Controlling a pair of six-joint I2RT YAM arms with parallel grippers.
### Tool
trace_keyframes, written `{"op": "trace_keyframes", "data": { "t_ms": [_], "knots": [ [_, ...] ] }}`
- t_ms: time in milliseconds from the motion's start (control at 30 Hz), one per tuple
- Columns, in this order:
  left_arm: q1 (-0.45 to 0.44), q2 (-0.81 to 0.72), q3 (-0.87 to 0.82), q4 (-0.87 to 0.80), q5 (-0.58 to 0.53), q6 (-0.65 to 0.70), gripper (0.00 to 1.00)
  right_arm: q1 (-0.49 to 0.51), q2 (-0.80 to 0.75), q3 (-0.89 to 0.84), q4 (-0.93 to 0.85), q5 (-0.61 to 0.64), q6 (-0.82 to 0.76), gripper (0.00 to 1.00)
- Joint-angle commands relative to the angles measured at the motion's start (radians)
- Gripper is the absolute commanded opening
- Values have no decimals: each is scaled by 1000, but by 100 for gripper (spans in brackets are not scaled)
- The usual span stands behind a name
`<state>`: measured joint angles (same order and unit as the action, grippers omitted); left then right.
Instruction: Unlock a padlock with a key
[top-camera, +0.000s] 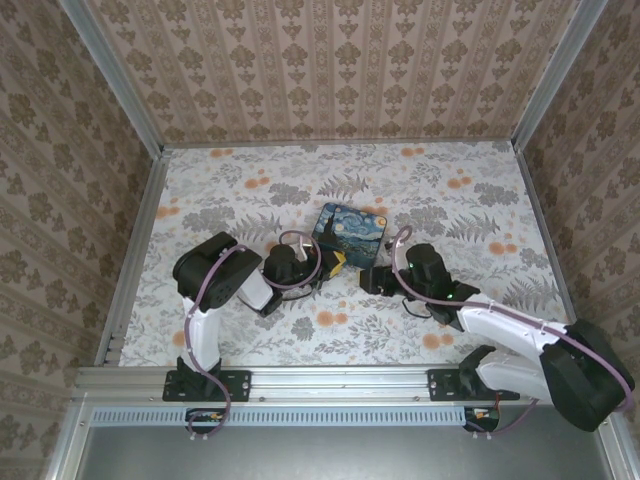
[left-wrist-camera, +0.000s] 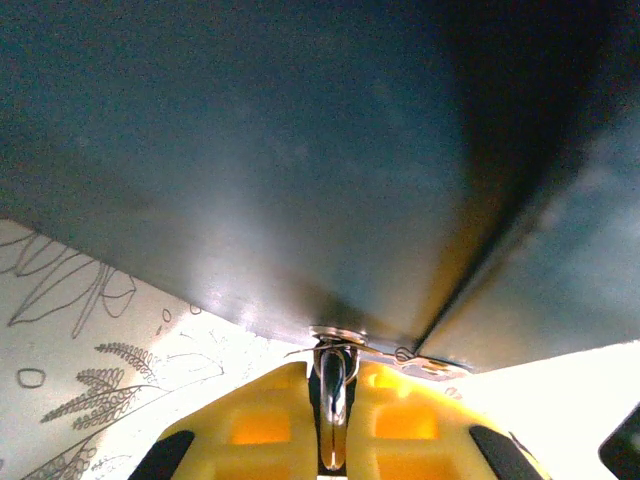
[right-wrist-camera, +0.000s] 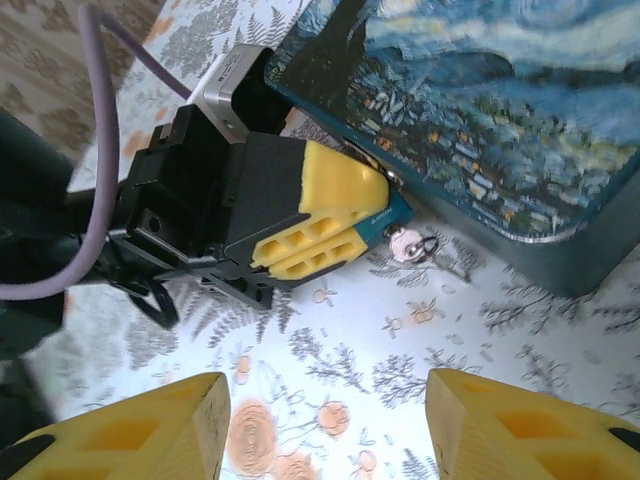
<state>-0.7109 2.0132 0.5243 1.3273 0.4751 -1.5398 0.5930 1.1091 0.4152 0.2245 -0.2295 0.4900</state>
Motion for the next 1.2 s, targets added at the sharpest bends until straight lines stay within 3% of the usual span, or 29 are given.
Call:
{"op": "trace_keyframes", "data": {
  "t_ms": [0, 400, 1167],
  "knots": [
    [6, 31, -1, -31, 32, 26, 0, 57, -18, 26, -126, 232, -232, 55],
    [6, 31, -4, -31, 40, 25, 0, 302, 245, 154, -115, 605, -467, 52],
    [5, 29, 10, -29, 63, 12, 0, 326, 506, 291, -85, 779, -556, 43]
  ]
}}
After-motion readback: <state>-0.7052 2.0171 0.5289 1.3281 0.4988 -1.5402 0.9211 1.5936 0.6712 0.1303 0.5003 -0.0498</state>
